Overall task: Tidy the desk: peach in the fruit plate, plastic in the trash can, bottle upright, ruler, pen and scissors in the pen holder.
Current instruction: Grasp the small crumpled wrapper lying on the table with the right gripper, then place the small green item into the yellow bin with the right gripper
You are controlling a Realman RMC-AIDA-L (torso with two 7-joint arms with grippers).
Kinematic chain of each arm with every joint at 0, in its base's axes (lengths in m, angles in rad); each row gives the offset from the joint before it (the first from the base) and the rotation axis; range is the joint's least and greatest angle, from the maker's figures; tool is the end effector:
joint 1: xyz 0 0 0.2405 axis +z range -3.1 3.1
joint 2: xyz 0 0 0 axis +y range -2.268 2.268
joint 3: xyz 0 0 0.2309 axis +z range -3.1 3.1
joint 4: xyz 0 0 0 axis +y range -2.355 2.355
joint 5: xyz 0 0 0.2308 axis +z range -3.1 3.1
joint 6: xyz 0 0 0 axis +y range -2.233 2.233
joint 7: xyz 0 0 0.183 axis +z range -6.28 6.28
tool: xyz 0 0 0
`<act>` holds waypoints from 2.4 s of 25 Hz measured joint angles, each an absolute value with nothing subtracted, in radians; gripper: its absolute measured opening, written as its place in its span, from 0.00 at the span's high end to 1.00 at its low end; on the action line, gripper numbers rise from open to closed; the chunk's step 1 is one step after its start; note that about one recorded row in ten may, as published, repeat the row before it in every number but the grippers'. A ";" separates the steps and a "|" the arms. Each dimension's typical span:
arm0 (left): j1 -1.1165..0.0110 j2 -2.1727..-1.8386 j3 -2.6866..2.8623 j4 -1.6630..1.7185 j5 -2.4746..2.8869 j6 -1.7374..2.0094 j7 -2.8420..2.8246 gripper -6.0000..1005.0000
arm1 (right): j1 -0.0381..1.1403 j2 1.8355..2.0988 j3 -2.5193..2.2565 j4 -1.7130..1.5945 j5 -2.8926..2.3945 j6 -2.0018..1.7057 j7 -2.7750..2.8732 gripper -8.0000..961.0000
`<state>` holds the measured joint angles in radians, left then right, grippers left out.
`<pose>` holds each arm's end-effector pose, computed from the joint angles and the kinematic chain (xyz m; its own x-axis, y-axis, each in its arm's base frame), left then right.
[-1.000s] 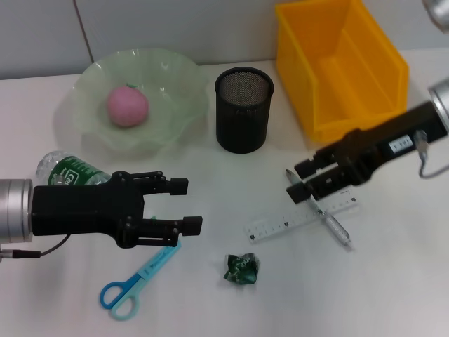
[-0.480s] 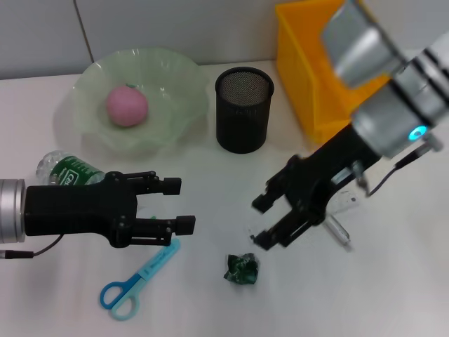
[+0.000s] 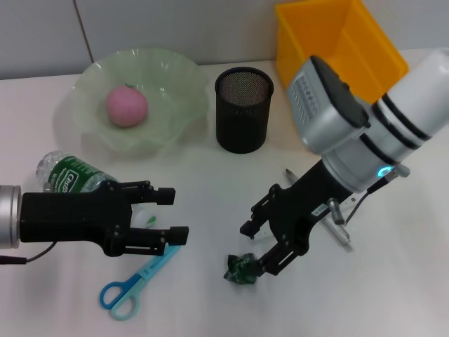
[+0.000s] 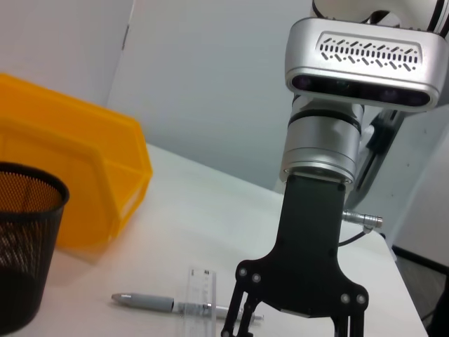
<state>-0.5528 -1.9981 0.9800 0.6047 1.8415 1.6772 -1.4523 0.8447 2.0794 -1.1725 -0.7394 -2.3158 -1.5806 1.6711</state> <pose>-0.2131 0.3244 -0.0306 0.8193 0.3660 0.4413 0.3620 -0.9271 0.0968 0.1661 0.3526 -0.0821 0.9822 -0.1315 0.1341 -0.1488 -0.9805 0.1284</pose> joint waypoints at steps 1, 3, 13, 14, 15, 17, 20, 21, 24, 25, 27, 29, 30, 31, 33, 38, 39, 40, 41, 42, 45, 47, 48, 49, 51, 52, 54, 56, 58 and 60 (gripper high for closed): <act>-0.553 -1.998 0.981 0.605 1.846 1.677 -1.452 0.19 | 0.850 2.081 -1.178 -0.712 -2.313 -1.560 1.652 0.27; -0.553 -1.997 0.981 0.605 1.854 1.675 -1.451 0.19 | 0.852 2.082 -1.180 -0.702 -2.312 -1.553 1.644 0.27; -0.549 -1.994 0.977 0.599 1.868 1.668 -1.450 0.19 | 0.848 2.086 -1.298 -0.646 -2.240 -1.456 1.598 0.27; -0.548 -1.994 0.977 0.598 1.868 1.667 -1.450 0.19 | 0.846 2.087 -1.309 -0.638 -2.231 -1.443 1.590 0.27; -0.548 -1.994 0.977 0.598 1.868 1.667 -1.450 0.19 | 0.846 2.087 -1.309 -0.638 -2.231 -1.443 1.590 0.27; -0.545 -1.994 0.977 0.598 1.869 1.667 -1.450 0.19 | 0.846 2.087 -1.310 -0.625 -2.219 -1.437 1.580 0.27; -0.541 -1.994 0.976 0.598 1.869 1.667 -1.449 0.19 | 0.848 2.088 -1.310 -0.614 -2.212 -1.424 1.570 0.27; -0.541 -1.994 0.976 0.598 1.869 1.667 -1.449 0.19 | 0.849 2.088 -1.310 -0.609 -2.211 -1.420 1.567 0.28; -0.540 -1.994 0.976 0.598 1.868 1.667 -1.448 0.19 | 0.854 2.088 -1.325 -0.590 -2.210 -1.403 1.560 0.28; -0.540 -1.994 0.976 0.598 1.868 1.667 -1.448 0.19 | 0.854 2.088 -1.325 -0.590 -2.210 -1.403 1.560 0.28; -0.540 -1.994 0.975 0.598 1.867 1.667 -1.447 0.19 | 0.853 2.088 -1.337 -0.589 -2.200 -1.396 1.560 0.28; -0.539 -1.994 0.976 0.598 1.866 1.668 -1.446 0.19 | 0.847 2.088 -1.347 -0.588 -2.187 -1.383 1.560 0.29; -0.539 -1.994 0.976 0.598 1.866 1.668 -1.445 0.19 | 0.847 2.088 -1.347 -0.588 -2.187 -1.383 1.560 0.30; -0.539 -1.994 0.976 0.598 1.866 1.668 -1.444 0.19 | 0.845 2.088 -1.347 -0.587 -2.186 -1.371 1.560 0.31; -0.538 -1.994 0.976 0.598 1.865 1.669 -1.444 0.19 | 0.844 2.088 -1.346 -0.586 -2.185 -1.367 1.560 0.32; -0.538 -1.994 0.976 0.599 1.865 1.670 -1.444 0.19 | 0.838 2.085 -1.339 -0.591 -2.167 -1.372 1.567 0.49; -0.538 -1.994 0.976 0.601 1.865 1.671 -1.444 0.19 | 0.827 2.081 -1.332 -0.605 -2.143 -1.379 1.571 0.53; -0.538 -1.994 0.976 0.601 1.865 1.672 -1.446 0.19 | 0.827 2.081 -1.332 -0.605 -2.143 -1.379 1.571 0.57; -0.538 -1.993 0.976 0.602 1.865 1.672 -1.448 0.19 | 0.818 2.078 -1.323 -0.617 -2.133 -1.383 1.575 0.62; -0.538 -1.993 0.976 0.602 1.865 1.672 -1.448 0.19 | 0.807 2.077 -1.305 -0.636 -2.129 -1.396 1.578 0.67; -0.538 -1.989 0.976 0.604 1.864 1.674 -1.451 0.19 | 0.768 2.075 -1.219 -0.699 -2.127 -1.447 1.584 0.79; -0.538 -1.986 0.974 0.604 1.862 1.675 -1.452 0.19 | 0.737 2.074 -1.138 -0.746 -2.124 -1.481 1.585 0.83; -0.538 -1.986 0.974 0.604 1.862 1.675 -1.452 0.19 | 0.718 2.075 -1.084 -0.771 -2.117 -1.499 1.585 0.86; -0.538 -1.985 0.965 0.603 1.862 1.682 -1.452 0.19 | 0.685 2.075 -0.993 -0.808 -2.090 -1.515 1.584 0.88; -0.538 -1.985 0.963 0.603 1.862 1.687 -1.452 0.19 | 0.651 2.075 -0.914 -0.830 -2.037 -1.514 1.571 0.88; -0.538 -1.985 0.962 0.603 1.862 1.688 -1.452 0.19 | 0.651 2.075 -0.914 -0.830 -2.037 -1.514 1.571 0.88; -0.538 -1.985 0.962 0.604 1.862 1.690 -1.452 0.19 | 0.604 2.074 -0.792 -0.834 -1.930 -1.501 1.519 0.88; -0.538 -1.985 0.962 0.604 1.862 1.694 -1.452 0.19 | 0.578 2.076 -0.722 -0.827 -1.863 -1.489 1.475 0.88; -0.540 -1.986 0.962 0.605 1.862 1.698 -1.452 0.19 | 0.563 2.078 -0.691 -0.817 -1.812 -1.468 1.444 0.88; -0.543 -1.987 0.962 0.606 1.862 1.702 -1.452 0.19 | 0.540 2.079 -0.661 -0.787 -1.722 -1.417 1.389 0.88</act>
